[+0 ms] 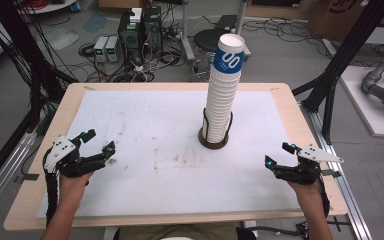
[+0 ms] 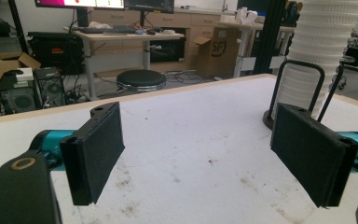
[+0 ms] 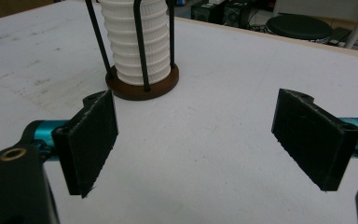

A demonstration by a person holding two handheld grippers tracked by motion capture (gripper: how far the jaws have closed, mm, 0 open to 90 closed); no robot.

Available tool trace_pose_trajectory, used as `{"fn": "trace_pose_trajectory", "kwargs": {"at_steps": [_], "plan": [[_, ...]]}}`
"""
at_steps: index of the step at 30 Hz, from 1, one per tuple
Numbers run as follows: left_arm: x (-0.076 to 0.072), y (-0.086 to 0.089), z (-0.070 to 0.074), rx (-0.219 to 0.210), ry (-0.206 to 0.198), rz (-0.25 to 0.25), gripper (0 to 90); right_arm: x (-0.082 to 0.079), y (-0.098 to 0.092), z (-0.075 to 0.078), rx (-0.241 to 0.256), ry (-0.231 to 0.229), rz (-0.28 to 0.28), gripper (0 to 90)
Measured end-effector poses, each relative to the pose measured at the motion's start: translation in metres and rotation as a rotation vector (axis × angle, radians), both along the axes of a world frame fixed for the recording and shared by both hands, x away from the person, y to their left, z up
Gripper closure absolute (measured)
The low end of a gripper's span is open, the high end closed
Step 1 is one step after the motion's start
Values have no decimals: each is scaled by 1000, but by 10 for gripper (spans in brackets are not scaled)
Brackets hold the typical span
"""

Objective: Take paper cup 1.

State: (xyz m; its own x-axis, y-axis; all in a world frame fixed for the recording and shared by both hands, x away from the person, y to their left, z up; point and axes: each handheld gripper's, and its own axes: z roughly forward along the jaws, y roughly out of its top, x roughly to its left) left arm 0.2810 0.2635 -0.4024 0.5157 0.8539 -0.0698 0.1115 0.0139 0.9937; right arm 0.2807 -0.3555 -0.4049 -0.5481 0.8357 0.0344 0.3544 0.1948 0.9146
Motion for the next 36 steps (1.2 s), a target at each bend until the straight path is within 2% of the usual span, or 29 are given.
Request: {"fn": "trace_pose_trajectory", "kwargs": {"at_steps": [5,10,15,22,26,30,31,36], "plan": [[1,0,0,4,2,13,173,0,-2,0,23,1,1,146],[3,-1,-1,1,4,16,173,0,-4,-2,17,3,7,147],[0,-3,1,6,-5,2,173,-4,-2,4,34,-10,5,146],[-2,-4,1,9,-2,-13,173,-1,6,8,40,0,34,146],[-3,-5,0,4,0,-20,173,-1,11,17,72,-5,65,146],[-3,-5,0,4,2,-19,173,1,18,28,81,-18,97,146],[-3,-5,0,5,5,-19,173,3,25,39,85,-34,125,146],[0,-6,0,4,3,-25,173,9,42,61,76,-45,177,146]]}}
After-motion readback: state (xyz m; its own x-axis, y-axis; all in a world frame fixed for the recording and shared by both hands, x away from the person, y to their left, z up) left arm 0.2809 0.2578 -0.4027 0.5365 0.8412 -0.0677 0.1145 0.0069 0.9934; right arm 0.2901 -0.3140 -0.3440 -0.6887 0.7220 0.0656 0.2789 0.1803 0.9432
